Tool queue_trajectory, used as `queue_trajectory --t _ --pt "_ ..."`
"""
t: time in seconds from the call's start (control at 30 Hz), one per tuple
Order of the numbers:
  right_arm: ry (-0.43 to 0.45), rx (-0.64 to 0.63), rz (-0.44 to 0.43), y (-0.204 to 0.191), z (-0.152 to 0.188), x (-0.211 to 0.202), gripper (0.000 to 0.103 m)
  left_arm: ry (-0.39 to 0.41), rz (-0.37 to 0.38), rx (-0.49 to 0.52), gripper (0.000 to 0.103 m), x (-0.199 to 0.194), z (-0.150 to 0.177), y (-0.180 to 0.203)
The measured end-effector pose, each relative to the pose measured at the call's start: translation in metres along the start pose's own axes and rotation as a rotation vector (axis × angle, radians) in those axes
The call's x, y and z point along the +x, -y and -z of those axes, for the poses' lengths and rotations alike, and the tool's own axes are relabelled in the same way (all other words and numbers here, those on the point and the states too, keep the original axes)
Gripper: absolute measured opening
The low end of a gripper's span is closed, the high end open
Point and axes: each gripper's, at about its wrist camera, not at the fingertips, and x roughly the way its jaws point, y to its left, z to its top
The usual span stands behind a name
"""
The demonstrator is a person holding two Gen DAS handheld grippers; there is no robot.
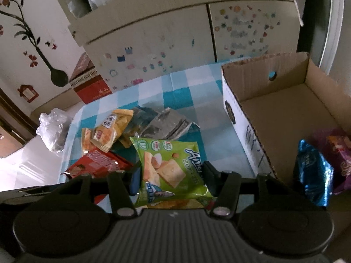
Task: Organize snacks
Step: 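Grasp the red snack bag with the left tool while the right tool lifts the green bag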
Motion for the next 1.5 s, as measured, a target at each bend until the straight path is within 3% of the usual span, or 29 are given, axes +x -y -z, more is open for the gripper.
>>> queue_trajectory --t 0.53,0.93,1.0,1.07,1.1,1.27,1.37,1.43,1.5 --pt "0.111 0.043 -0.005 0.025 -0.002 -0.065 0.057 0.051 0.061 0.002 0.054 -0.015 -0.003 0.007" --pt "0.128 0.096 -0.02 0.037 -0.007 -0.069 0.057 0.089 0.114 -0.056 0.054 -0.03 -0.018 -0.007" --pt "0.13 0.101 -0.025 0.037 -0.008 -0.069 0.057 0.047 0.132 -0.057 0.058 -0.024 -0.02 -0.01" --pt "0.126 0.107 -0.034 0.037 -0.007 -0.068 0.057 0.02 0.111 -0.111 0.093 -0.015 -0.02 -0.018" --pt "0.125 0.105 -0.035 0.036 -0.007 -0.067 0.057 0.015 0.082 -0.143 0.098 -0.009 -0.019 -0.022" --pt "0.124 0.102 -0.056 0.034 -0.006 -0.069 0.057 -0.01 -0.002 -0.174 0.1 0.019 -0.023 -0.028" --pt "0.127 0.11 -0.057 0.036 -0.006 -0.07 0.057 -0.02 0.024 -0.201 0.1 0.028 -0.026 -0.024" --pt "0.13 0.116 -0.058 0.037 -0.007 -0.071 0.057 -0.045 0.038 -0.139 0.1 0.032 -0.026 -0.009" --pt "0.138 0.117 -0.054 0.039 -0.007 -0.073 0.057 -0.052 0.0 -0.044 0.1 0.033 -0.022 0.007"
